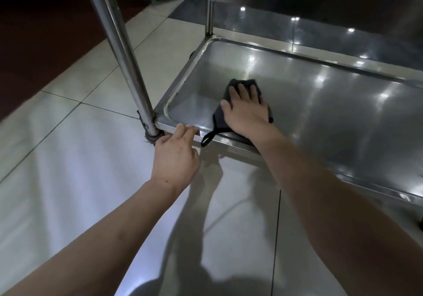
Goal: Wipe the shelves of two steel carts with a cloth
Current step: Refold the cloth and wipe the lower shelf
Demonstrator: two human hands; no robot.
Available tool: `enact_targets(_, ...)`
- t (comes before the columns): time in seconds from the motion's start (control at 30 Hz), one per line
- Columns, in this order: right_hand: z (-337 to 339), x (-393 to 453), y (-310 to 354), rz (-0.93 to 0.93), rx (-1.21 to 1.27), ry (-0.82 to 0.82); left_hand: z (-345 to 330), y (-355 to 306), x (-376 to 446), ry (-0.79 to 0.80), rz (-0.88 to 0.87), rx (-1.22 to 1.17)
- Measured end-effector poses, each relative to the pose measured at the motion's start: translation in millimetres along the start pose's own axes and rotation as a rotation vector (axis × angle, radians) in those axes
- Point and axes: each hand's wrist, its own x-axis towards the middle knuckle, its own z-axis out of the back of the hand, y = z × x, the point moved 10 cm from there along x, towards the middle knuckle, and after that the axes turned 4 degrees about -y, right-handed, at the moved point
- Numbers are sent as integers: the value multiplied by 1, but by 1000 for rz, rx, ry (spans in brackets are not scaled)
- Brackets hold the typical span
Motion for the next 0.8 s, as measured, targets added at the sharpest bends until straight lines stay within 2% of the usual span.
enact_targets(0.07,-5,-6,20,124,-11,15,-1,2,1,12,11,-14)
enact_targets(0.17,-6,-27,9,216,-33,24,-2,1,0,42,-20,47)
enact_targets(0.33,10,-32,-65,64,-71,-1,4,6,2,20,6,132)
enact_targets(0.43,9,-10,-76,17,-62,2,8,5,2,-24,-7,146)
enact_targets(0.63,-2,51,-22,33,-25,-31,3,4,-1,22,-33,71)
enact_targets(0.7,-8,55,14,110,-17,-2,1,6,0,49,-31,53)
enact_targets(0.8,-18,35,65,322,-43,28,2,8,3,75,-17,39)
